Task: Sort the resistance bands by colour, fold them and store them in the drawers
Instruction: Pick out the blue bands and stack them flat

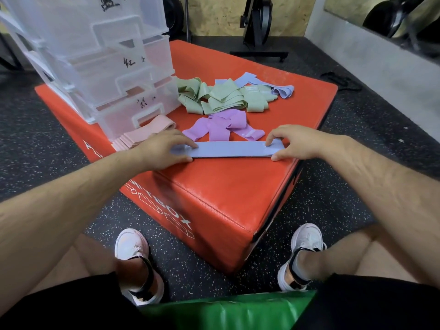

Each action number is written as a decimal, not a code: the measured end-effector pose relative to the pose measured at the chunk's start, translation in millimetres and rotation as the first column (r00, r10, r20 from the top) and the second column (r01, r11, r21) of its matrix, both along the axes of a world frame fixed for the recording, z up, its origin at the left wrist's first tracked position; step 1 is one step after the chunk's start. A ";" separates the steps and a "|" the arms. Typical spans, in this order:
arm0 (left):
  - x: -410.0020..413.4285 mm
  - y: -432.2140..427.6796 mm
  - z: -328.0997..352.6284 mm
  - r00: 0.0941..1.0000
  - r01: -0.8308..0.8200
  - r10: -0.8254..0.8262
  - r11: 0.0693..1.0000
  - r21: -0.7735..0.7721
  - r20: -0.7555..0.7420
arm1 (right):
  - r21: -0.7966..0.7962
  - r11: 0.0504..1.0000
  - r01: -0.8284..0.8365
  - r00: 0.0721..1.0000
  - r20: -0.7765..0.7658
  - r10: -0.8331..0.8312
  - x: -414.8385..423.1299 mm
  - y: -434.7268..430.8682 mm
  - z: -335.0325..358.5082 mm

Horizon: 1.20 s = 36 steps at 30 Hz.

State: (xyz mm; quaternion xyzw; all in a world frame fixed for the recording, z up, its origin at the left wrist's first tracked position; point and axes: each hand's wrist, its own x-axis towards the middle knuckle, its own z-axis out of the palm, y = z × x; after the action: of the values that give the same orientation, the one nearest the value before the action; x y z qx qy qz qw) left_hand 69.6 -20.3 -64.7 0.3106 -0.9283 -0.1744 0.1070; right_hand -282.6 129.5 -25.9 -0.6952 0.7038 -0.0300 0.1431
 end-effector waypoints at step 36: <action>-205.7 -108.5 35.7 0.973 -0.186 0.176 0.981 -0.053 -0.146 | -0.277 0.907 0.317 0.942 0.206 -0.266 -3.8 -192.1 8.8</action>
State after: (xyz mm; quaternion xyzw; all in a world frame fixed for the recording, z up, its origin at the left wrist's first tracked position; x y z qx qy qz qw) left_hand -136.1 -128.8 -29.0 0.3771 -0.8915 -0.1546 0.1978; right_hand -286.4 -62.5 -17.1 -0.5908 0.7725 -0.2167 0.0846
